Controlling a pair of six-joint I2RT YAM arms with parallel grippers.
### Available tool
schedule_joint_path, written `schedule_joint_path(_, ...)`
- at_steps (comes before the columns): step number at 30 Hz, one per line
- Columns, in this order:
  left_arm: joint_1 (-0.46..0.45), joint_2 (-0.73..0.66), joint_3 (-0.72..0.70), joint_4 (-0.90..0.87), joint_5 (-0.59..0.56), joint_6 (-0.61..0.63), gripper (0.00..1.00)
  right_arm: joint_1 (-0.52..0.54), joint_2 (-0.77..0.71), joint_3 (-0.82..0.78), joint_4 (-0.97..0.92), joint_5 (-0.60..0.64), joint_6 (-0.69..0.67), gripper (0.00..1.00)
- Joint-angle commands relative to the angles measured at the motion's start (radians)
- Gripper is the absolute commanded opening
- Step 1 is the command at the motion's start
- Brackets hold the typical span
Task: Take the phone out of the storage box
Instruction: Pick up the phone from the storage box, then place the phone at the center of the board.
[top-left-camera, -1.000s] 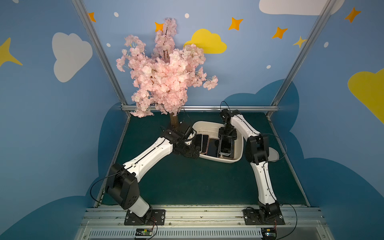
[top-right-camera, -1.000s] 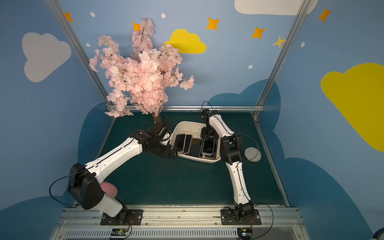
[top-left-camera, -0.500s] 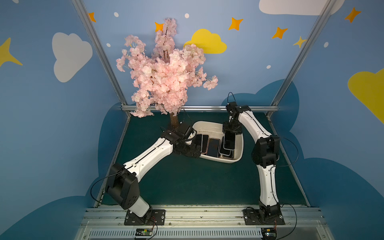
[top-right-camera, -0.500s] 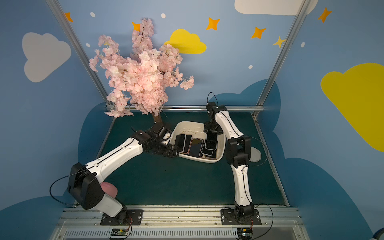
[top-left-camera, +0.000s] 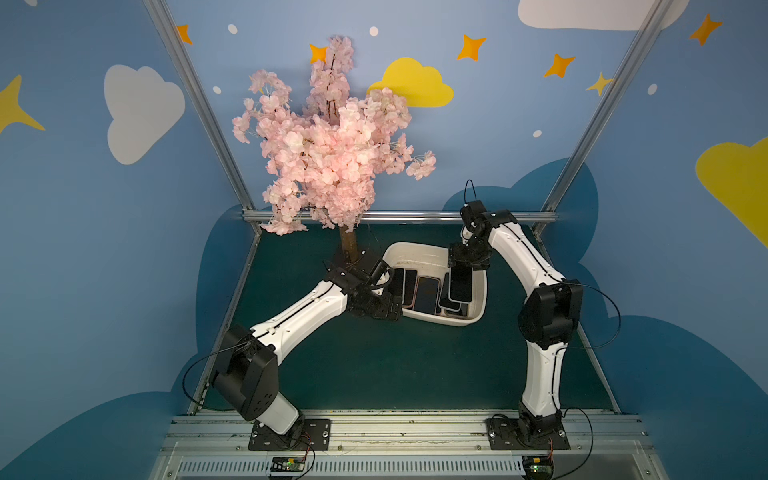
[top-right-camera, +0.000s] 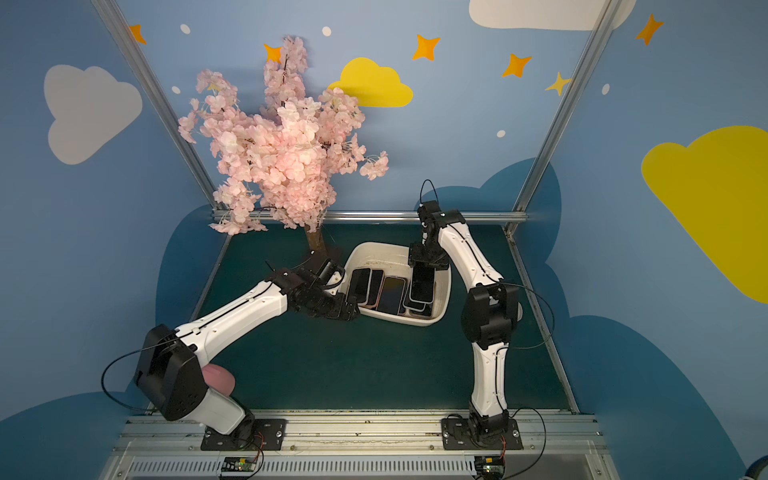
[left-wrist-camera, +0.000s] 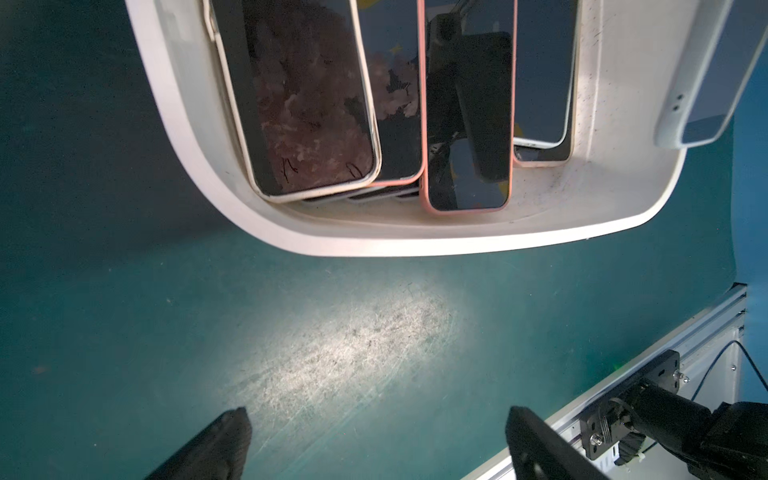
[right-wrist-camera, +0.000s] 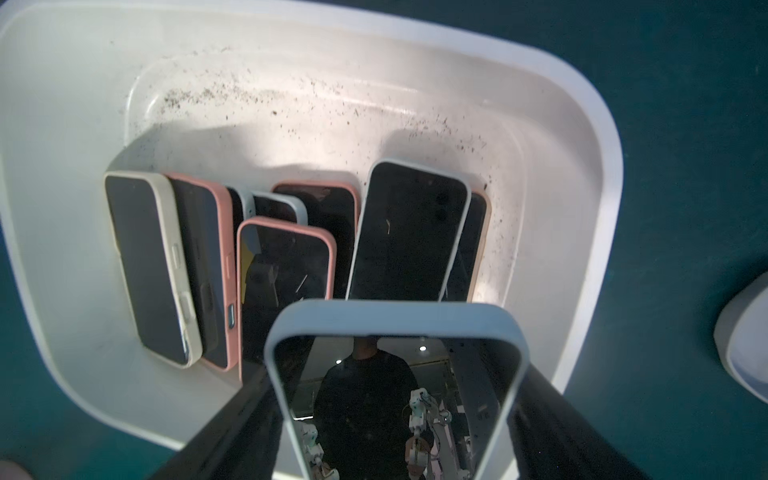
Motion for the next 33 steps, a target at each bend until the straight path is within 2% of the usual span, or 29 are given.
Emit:
schedule_joint_path(1,-0.003,-0.023,-0.008,0.022,0.034,-0.033,1.00,0.011,-0.109,-0.065,0.008,-0.051,0.007,0.52)
schedule_joint_path(6,-0.005,-0.041,-0.035,0.038,0.043,-0.057,1.00,0.025,-0.208,-0.187,0.026,-0.072,0.017,0.52)
schedule_joint_path(22,-0.007,-0.169,-0.254,0.190,0.096,-0.183,1.00,0.105,-0.472,-0.546,0.072,-0.110,0.060,0.50)
schedule_joint_path(33,-0.011,-0.255,-0.392,0.270,0.081,-0.263,1.00,0.214,-0.514,-0.760,0.152,-0.110,0.099,0.50)
